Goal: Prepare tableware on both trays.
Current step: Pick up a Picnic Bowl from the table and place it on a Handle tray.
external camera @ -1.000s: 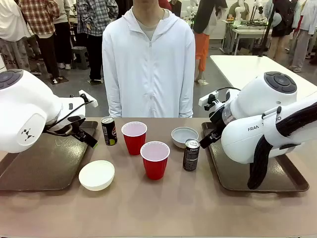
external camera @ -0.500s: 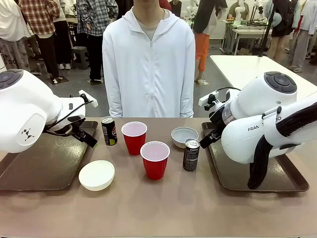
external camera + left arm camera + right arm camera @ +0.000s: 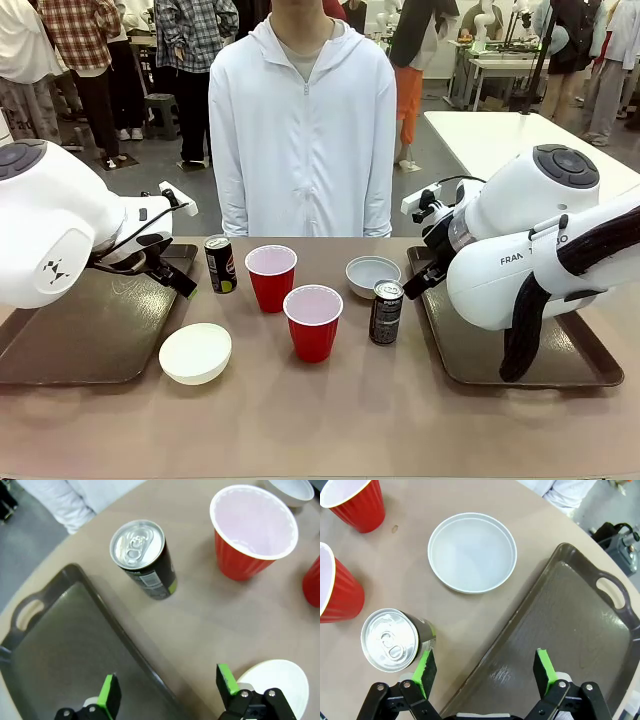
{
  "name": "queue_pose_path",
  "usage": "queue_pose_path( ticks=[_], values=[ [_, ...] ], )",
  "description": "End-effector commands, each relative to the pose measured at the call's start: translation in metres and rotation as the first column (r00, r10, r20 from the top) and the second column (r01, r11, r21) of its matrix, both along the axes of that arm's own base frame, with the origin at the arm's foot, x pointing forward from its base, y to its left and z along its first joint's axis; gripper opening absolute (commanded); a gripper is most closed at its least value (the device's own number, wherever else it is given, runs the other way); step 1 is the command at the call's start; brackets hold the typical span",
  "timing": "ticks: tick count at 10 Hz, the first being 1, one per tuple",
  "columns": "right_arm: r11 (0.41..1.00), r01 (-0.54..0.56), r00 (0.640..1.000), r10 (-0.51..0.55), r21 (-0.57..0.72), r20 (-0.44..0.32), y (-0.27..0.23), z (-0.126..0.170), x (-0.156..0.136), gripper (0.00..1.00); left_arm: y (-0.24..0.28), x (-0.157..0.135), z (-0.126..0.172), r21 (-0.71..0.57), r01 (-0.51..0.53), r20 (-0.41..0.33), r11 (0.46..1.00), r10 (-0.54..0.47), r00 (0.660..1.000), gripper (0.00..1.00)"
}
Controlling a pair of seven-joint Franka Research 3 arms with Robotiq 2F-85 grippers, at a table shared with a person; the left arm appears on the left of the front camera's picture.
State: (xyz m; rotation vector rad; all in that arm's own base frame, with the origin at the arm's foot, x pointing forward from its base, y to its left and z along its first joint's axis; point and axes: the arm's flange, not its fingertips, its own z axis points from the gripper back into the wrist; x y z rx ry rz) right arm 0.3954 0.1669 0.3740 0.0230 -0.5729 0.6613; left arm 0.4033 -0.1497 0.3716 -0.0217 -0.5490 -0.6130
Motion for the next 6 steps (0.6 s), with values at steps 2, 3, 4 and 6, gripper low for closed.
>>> queue_pose_path(
  ticks=[2,3,4,6],
  values=[
    [1.000,0.000,1.000,0.000,0.000,0.000,0.000,0.000,0.000,1.00,0.000,0.000,0.000,0.000,0.000,0.000,1.000,0.000,1.000,1.00],
    [1.000,0.000,1.000,0.000,0.000,0.000,0.000,0.000,0.000,1.00,0.000,0.000,0.000,0.000,0.000,0.000,1.000,0.000,1.000,1.00],
    [1.000,0.029,0.998,-0.029,0.010,-0.053,-0.014,0.003,-0.018,1.00,0.008,-0.018,0.007,-0.007,0.028,-0.035,1.000,-0.028,0.999,1.00],
    [0.996,0.094,0.965,-0.092,-0.002,-0.244,-0.052,0.010,-0.067,1.00,0.029,-0.061,0.020,-0.073,0.107,-0.169,0.992,-0.118,0.979,1.00]
  ],
)
